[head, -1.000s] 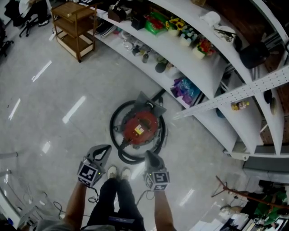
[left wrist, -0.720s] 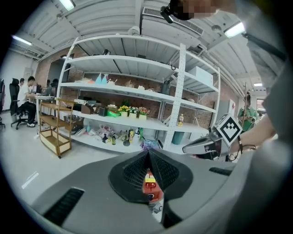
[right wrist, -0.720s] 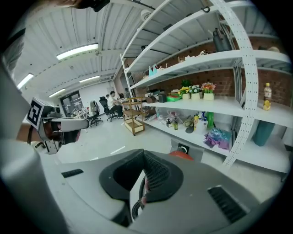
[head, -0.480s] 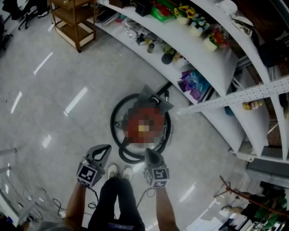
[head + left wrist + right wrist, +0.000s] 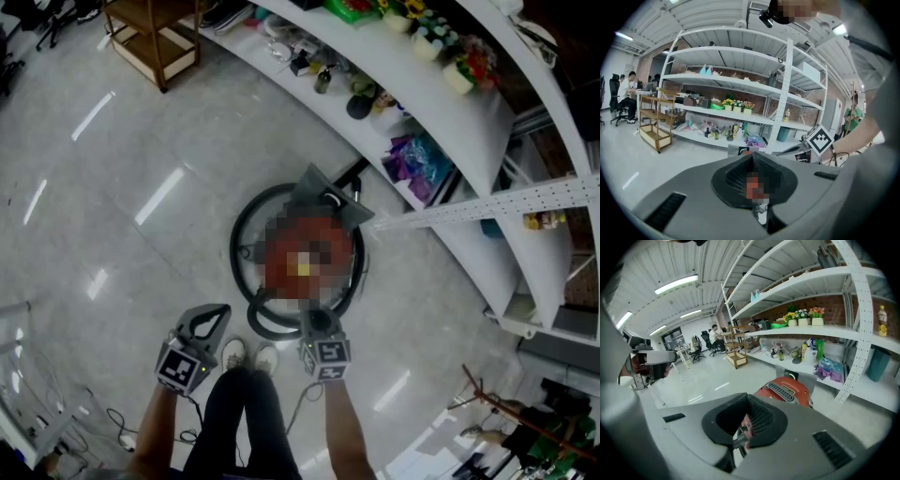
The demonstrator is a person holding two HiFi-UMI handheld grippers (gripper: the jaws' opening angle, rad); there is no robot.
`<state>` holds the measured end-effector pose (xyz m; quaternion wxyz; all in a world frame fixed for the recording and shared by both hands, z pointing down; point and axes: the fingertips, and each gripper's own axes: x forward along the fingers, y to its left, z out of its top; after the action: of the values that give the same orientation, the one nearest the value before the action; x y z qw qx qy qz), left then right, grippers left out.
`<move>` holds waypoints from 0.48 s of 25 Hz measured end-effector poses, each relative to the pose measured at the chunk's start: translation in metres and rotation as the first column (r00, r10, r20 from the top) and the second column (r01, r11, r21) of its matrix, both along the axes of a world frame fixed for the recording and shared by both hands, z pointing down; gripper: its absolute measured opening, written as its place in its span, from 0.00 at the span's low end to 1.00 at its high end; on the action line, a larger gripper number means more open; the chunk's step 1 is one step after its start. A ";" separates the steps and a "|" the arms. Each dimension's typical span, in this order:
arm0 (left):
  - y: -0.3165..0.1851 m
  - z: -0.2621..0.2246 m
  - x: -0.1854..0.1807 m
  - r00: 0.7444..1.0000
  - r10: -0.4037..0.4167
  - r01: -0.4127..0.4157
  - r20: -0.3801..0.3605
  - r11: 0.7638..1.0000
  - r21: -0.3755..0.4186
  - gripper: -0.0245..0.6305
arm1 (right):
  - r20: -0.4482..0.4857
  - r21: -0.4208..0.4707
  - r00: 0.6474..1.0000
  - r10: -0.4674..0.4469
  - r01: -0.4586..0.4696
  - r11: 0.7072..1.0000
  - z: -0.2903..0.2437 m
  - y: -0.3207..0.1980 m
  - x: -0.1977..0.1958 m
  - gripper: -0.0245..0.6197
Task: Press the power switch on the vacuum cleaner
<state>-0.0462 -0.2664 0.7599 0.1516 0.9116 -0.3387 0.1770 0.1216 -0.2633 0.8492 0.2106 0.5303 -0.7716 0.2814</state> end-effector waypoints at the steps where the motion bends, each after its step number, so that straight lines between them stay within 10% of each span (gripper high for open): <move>1: 0.000 0.003 0.000 1.000 -0.001 0.001 0.000 1.000 0.000 0.05 | -0.002 -0.003 1.000 -0.001 0.001 1.000 0.006 -0.003 0.000 0.06; 12: 0.009 0.022 -0.014 1.000 -0.029 0.029 0.007 0.999 -0.024 0.05 | -0.008 -0.049 1.000 -0.001 0.001 0.999 0.064 -0.021 0.002 0.06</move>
<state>-0.0605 -0.2577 0.7823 0.1639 0.9041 -0.3503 0.1820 0.1235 -0.2845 0.9131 0.2267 0.5257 -0.7638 0.2981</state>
